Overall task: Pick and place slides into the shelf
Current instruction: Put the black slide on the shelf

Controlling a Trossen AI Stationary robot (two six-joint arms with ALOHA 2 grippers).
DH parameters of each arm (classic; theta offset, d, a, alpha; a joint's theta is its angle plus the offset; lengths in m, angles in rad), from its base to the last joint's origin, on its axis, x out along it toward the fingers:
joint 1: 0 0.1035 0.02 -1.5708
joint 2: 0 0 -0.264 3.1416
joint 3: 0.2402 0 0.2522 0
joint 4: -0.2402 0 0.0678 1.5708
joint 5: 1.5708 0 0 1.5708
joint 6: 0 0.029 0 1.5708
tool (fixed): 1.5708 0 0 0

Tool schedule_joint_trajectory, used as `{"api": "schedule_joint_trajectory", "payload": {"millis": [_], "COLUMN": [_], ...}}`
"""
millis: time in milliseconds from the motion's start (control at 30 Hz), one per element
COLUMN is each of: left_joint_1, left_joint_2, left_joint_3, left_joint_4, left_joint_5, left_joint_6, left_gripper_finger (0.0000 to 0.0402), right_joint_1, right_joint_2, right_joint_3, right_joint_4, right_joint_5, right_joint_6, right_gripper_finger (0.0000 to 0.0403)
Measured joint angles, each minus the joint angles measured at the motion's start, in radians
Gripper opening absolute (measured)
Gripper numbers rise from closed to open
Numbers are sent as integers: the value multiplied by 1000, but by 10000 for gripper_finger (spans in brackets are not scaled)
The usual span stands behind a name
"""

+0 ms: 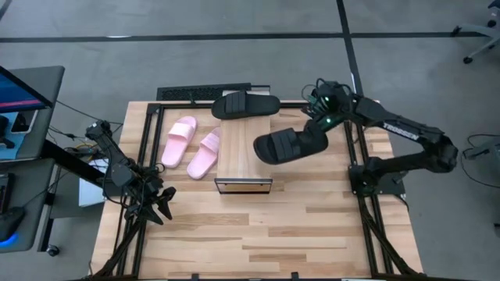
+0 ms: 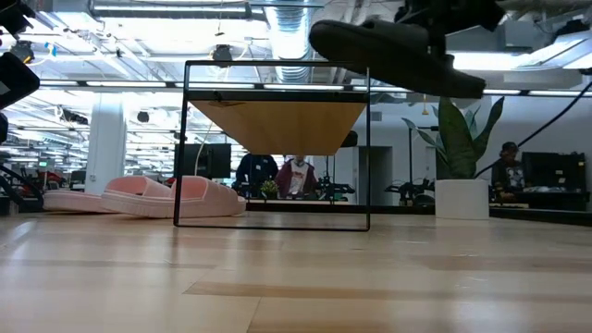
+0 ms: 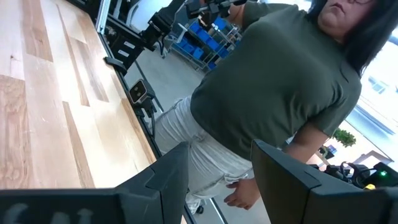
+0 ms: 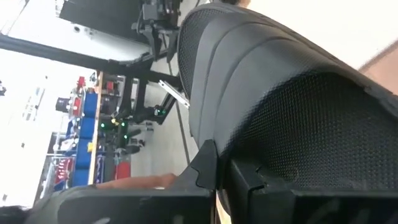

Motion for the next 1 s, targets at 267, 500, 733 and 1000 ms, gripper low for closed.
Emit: {"api": "schedule_joint_trajectory", "payload": {"millis": [267, 500, 733, 1000], "left_joint_1": [0, 0, 0, 0], "left_joint_2": [0, 0, 0, 0], "left_joint_3": [0, 0, 0, 0], "left_joint_4": [0, 0, 0, 0], "left_joint_5": [0, 0, 0, 0], "left_joint_6": [0, 0, 0, 0], "left_gripper_finger": [162, 162, 162, 162], "right_joint_1": [-52, -66, -66, -59], "right_joint_2": [151, 266, 376, 481], "right_joint_3": [94, 176, 290, 378], "right_joint_4": [-16, -32, -50, -88], "right_joint_5": [-81, -108, -134, -130], "right_joint_6": [-16, -25, -35, -51], "right_gripper_finger": [1, 1, 1, 1]}}
